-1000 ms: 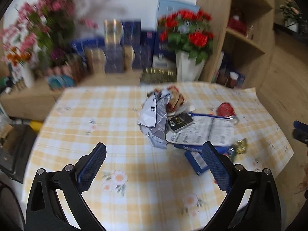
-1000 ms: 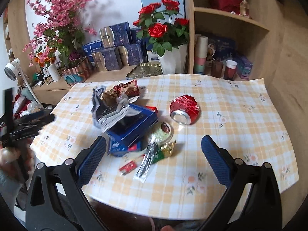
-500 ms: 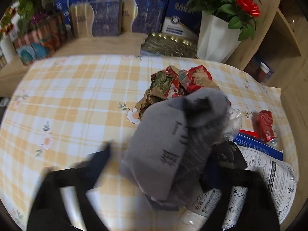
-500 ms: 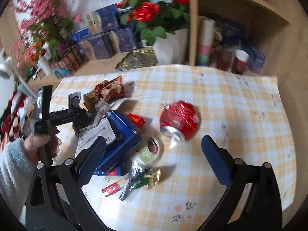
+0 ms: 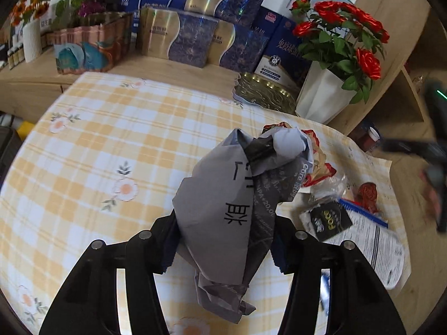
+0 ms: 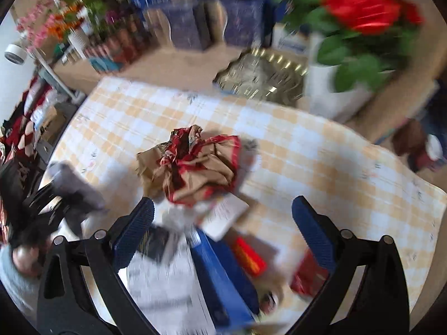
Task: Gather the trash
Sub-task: 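Grasp the brown-and-red wrapping paper with the right tool while the left tool holds the grey bag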
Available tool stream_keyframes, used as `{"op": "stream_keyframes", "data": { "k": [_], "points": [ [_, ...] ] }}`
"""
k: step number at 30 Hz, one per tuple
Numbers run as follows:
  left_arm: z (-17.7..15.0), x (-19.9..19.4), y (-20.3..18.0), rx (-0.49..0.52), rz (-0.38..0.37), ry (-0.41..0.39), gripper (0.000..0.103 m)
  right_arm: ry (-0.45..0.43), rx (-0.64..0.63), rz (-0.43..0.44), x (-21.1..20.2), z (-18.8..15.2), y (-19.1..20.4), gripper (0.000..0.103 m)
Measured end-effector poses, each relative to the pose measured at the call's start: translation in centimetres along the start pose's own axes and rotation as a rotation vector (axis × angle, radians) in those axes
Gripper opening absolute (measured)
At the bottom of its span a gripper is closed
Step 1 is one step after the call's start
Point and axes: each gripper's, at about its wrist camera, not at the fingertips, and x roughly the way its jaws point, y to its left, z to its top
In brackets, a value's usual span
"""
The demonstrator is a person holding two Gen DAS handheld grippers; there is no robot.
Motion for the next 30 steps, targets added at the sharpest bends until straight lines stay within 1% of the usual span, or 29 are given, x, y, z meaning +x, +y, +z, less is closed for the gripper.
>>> {"op": "stream_keyframes", "data": {
  "k": [1,4,7,9,11,12,13,14,16,18,21,25,30],
  "points": [
    [-0.1,-0.2,0.2,0.008,-0.001,-0.001,0.053,0.039,0.014,0.009,1.7,1.1,0.2,0.097],
    [-0.8,-0.4,0.6,0.015,-0.020,0.011,0.053,0.116,0.034,0.015,5.4,2.6,1.0,0.097],
    [-1.2,-0.2,1.2,-0.001,-0.037,0.018,0.053,0.167,-0.013,0.005,7.8,3.2,2.4,0.097],
    [-1.3,-0.1,1.6,-0.014,-0.048,0.015,0.053,0.189,-0.042,-0.021,9.0,3.5,2.9,0.097],
    [-1.4,0.0,1.8,-0.022,-0.054,0.010,0.053,0.209,-0.057,-0.052,10.3,3.9,3.2,0.094],
    [-1.4,0.1,1.9,-0.031,-0.061,0.006,0.053,0.217,-0.053,-0.063,10.8,4.0,3.2,0.086],
    [-1.4,0.1,2.0,-0.037,-0.068,0.004,0.053,0.237,-0.038,-0.058,11.5,4.1,3.0,0.084],
    [-1.4,0.1,2.0,-0.043,-0.075,0.003,0.053,0.254,-0.021,-0.054,12.0,4.1,2.7,0.081],
    [-1.4,0.2,1.9,-0.045,-0.082,0.003,0.053,0.270,0.001,-0.069,13.0,4.0,2.5,0.081],
    [-1.5,0.3,1.9,-0.043,-0.081,0.001,0.053,0.268,0.013,-0.077,13.4,4.1,2.4,0.081],
    [-1.6,0.0,2.0,-0.048,-0.084,-0.004,0.053,0.244,0.034,-0.066,13.1,4.3,2.0,0.070],
    [-1.3,-1.1,1.8,-0.047,-0.073,-0.029,0.053,0.157,0.042,-0.055,10.3,4.7,1.6,0.064],
    [-0.8,-3.1,1.3,-0.045,-0.064,-0.061,0.053,0.046,0.065,-0.059,6.2,4.5,1.0,0.063]
  ]
}}
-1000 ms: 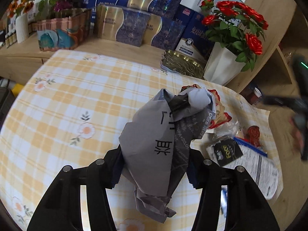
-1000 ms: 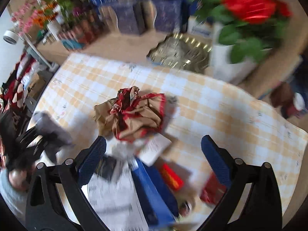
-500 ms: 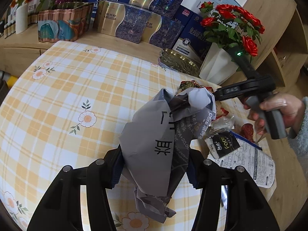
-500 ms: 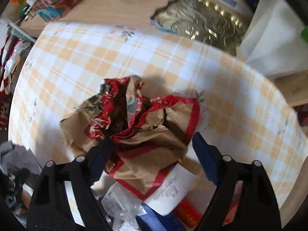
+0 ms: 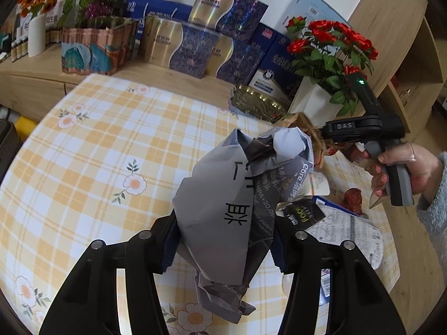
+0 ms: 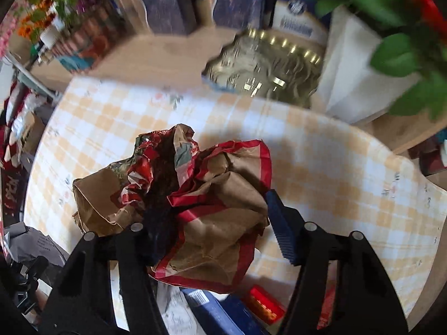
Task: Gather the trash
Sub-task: 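Grasp the brown-and-red wrapping paper with the right tool while the left tool holds the grey bag, then carry both items to the brown bin and open the right tool over it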
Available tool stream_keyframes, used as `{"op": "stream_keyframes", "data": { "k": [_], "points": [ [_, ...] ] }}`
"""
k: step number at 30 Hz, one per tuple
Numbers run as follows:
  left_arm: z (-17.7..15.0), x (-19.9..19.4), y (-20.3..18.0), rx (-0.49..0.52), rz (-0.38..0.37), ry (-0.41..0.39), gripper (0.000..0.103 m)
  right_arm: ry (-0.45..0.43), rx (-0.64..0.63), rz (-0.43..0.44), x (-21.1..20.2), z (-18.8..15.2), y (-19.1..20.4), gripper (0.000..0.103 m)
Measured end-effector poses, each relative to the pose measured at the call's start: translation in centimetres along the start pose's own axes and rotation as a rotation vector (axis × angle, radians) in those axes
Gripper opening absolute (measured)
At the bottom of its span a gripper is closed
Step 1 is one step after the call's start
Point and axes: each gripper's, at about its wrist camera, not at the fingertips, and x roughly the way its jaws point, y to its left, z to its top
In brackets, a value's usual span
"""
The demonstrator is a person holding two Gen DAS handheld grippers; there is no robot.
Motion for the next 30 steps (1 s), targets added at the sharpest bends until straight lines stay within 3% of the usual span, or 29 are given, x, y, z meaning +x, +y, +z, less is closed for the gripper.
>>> {"op": "stream_keyframes", "data": {
  "k": [5,11,22,25,30],
  "points": [
    [-0.2,-2.4,-1.7,0.029,0.004,-0.019,0.053,-0.122,0.019,-0.025,-5.2,-1.9,-0.6,0.063],
    [-1.2,-5.6,-3.6,0.046,-0.011,-0.040,0.053,-0.249,0.029,-0.005,-10.9,-6.7,-2.2,0.063],
    [-6.9,-12.0,-7.7,0.062,-0.062,-0.050,0.053,-0.476,0.117,0.069,-19.2,-23.4,-4.1,0.063],
    [-9.2,-13.7,-8.8,0.064,-0.074,-0.051,0.053,-0.536,0.122,0.061,-20.7,-28.0,-3.6,0.063],
    [-13.2,-16.1,-10.4,0.110,-0.071,-0.037,0.053,-0.594,0.181,0.121,-22.0,-36.2,-2.7,0.064]
  ]
}}
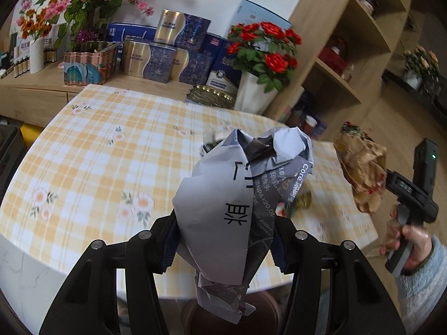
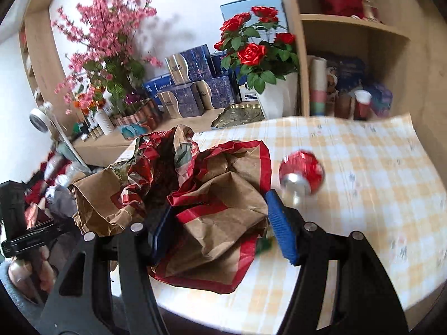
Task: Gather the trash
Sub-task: 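Carry both items to the brown bin and open the right tool over it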
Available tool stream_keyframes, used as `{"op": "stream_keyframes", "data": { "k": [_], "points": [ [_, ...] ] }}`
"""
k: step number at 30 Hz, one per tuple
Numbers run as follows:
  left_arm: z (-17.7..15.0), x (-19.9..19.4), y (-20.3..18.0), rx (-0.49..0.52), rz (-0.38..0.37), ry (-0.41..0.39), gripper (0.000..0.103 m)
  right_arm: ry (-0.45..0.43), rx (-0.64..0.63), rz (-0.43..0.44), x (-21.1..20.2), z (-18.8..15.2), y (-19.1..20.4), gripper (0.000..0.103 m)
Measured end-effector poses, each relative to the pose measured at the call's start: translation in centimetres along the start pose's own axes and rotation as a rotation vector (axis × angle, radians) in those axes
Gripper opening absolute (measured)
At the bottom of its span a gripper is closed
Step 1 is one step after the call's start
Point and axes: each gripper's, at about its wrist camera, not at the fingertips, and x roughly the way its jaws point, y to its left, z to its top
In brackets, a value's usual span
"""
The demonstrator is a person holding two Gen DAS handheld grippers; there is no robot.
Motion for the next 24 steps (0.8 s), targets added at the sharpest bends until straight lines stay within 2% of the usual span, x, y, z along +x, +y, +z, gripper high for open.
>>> {"op": "stream_keyframes", "data": {
  "k": [6,13,18,24],
  "points": [
    [-4.3,-1.7,-1.7,0.031,-0.018,0.028,0.053,-0.008,-0.010,0.020,-3.5,-7.2,1.4,0.064],
    [-10.0,-2.5,-2.9,0.064,-0.016,0.050,0.053,0.066,0.009,0.087,-3.8,-15.5,3.2,0.064],
    [-13.8,-2.4,-2.2,0.019,-0.009,0.071,0.053,0.166,-0.041,0.119,-2.6,-20.8,5.2,0.064],
    [-16.8,-1.6,-1.4,-0.011,0.018,0.081,0.053,0.283,-0.103,0.115,0.2,-24.6,6.7,0.065]
  ]
}}
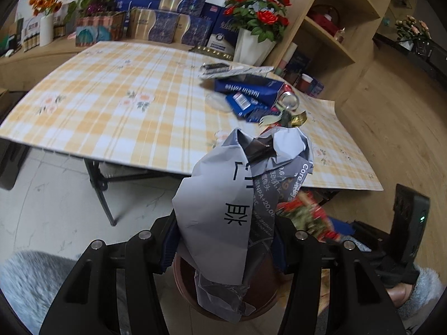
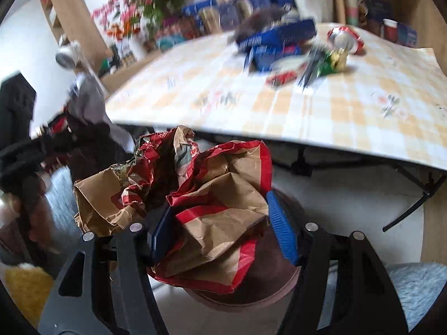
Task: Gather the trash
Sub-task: 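Carry both items to the brown bin and open the right tool over it, then lower the grey bag into the bin and open the left tool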
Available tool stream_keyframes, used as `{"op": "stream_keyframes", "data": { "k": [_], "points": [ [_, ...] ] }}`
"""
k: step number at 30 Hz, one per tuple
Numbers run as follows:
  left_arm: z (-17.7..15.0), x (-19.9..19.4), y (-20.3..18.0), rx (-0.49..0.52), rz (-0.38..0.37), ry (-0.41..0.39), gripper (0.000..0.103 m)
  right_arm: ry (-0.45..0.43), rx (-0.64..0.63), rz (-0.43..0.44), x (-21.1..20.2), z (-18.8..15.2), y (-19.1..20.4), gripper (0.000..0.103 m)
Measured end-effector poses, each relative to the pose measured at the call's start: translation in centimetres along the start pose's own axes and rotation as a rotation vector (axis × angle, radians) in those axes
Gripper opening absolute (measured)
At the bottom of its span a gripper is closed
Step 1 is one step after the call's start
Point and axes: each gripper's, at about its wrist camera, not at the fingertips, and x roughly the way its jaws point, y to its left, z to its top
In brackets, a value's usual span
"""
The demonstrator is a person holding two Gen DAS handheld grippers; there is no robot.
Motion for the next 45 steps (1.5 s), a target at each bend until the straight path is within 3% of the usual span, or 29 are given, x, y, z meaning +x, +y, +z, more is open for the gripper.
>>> {"op": "stream_keyframes", "data": {
  "k": [5,13,23,30,36,45],
  "points": [
    [-0.9,1.0,0.6,-0.011,0.016,-0.004,0.053,0.068,-0.013,-0.054,3.1,-1.2,-0.6,0.065],
    [-1.8,2.8,1.4,-0.039,0.016,0.046,0.054,0.148,0.090,-0.152,6.0,-2.2,-3.0,0.066],
    [-2.2,3.9,0.9,-0.014,0.017,0.076,0.054,0.190,0.083,-0.163,6.8,-2.5,-3.2,0.074],
    [-2.2,4.0,0.4,-0.004,0.015,0.081,0.054,0.155,0.107,-0.164,5.7,-2.2,-3.6,0.082],
    [-2.5,4.5,-0.5,0.032,0.014,0.100,0.055,0.064,0.154,-0.188,3.5,-1.7,-4.3,0.089],
    [-3.0,6.0,-1.6,0.092,0.013,0.153,0.056,0.046,0.220,-0.208,2.9,-1.7,-5.7,0.091]
  ]
}}
